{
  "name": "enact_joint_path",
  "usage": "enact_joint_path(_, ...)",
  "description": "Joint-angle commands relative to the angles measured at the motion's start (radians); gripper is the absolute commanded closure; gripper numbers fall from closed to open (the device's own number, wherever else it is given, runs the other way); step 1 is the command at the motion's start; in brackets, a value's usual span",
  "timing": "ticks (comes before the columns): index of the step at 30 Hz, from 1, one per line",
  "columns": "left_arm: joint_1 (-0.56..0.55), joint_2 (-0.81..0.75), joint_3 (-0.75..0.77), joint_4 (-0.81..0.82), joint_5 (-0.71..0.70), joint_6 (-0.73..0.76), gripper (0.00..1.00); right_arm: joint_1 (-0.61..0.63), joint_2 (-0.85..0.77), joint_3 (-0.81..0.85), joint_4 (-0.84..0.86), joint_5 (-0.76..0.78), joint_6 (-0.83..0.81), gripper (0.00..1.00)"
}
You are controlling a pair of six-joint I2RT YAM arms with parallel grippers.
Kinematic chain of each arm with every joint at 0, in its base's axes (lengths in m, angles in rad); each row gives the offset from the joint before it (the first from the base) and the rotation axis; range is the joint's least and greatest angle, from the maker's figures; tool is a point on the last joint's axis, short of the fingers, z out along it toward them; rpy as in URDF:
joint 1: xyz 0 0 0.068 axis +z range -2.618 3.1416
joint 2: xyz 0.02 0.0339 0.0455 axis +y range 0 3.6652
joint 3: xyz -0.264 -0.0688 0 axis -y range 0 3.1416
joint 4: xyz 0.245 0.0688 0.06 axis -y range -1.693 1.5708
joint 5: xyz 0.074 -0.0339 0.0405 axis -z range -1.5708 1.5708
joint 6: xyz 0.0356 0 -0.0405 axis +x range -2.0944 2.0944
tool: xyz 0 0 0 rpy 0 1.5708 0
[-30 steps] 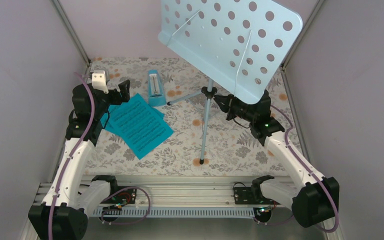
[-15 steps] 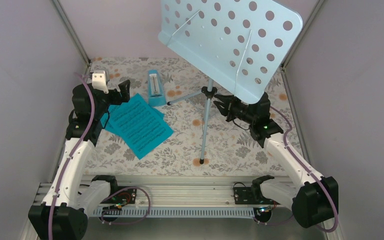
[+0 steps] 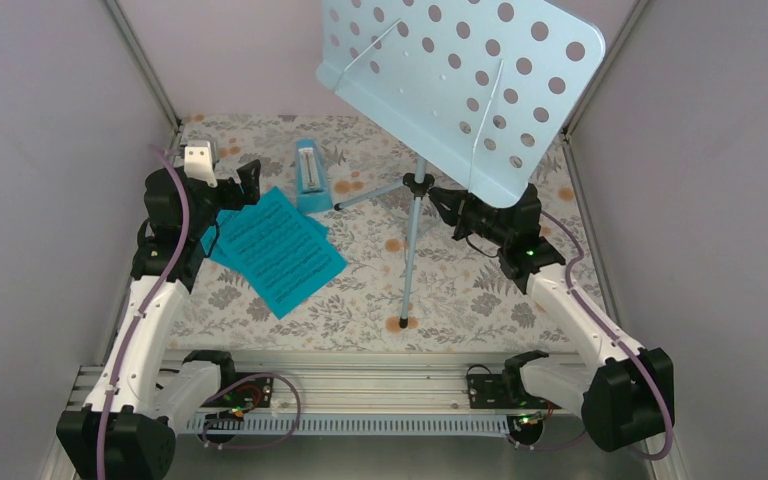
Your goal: Pack up the instrument practice props
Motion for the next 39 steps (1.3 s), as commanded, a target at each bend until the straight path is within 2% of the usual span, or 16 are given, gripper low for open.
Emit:
enact_joint_path(1, 0.002, 0.002, 0.018, 0.002, 0.012, -0.008, 0.00, -0.010, 0.022, -0.025, -0.037, 0.022, -0.014, 0.92)
enact_joint_path(3, 0.001, 0.002, 0.018, 0.002, 0.011, -0.007, 0.00, -0.011, 0.021, -0.026, -0.033, 0.026, -0.029, 0.96)
enact_joint_path(7, 0.001, 0.003, 0.018, 0.002, 0.011, -0.007, 0.00, -0.010, 0.000, -0.030, -0.038, 0.073, -0.108, 0.96)
enact_joint_path(13, 0.002, 0.010, 0.018, 0.003, 0.018, -0.008, 0.00, -0.009, -0.059, -0.036, -0.113, 0.260, -0.382, 0.96)
enact_joint_path(19, 0.002, 0.021, 0.018, 0.004, 0.027, -0.010, 0.00, -0.007, -0.130, -0.143, 0.035, 0.387, -0.671, 0.96)
enact_joint_path(24, 0.001, 0.035, 0.020, -0.001, 0.028, -0.010, 0.00, -0.007, -0.181, -0.234, 0.255, 0.388, -0.874, 0.96)
enact_joint_path(28, 0.002, 0.041, 0.020, -0.001, 0.030, -0.010, 0.00, -0.007, -0.193, -0.268, 0.355, 0.370, -1.074, 0.96)
enact_joint_path(35, 0.002, 0.048, 0.018, 0.002, 0.039, -0.010, 0.00, -0.004, -0.181, -0.323, 0.482, 0.321, -1.460, 0.96)
enact_joint_path(39, 0.001, 0.052, 0.018, 0.004, 0.040, -0.008, 0.00, -0.004, -0.165, -0.307, 0.471, 0.297, -1.586, 0.96)
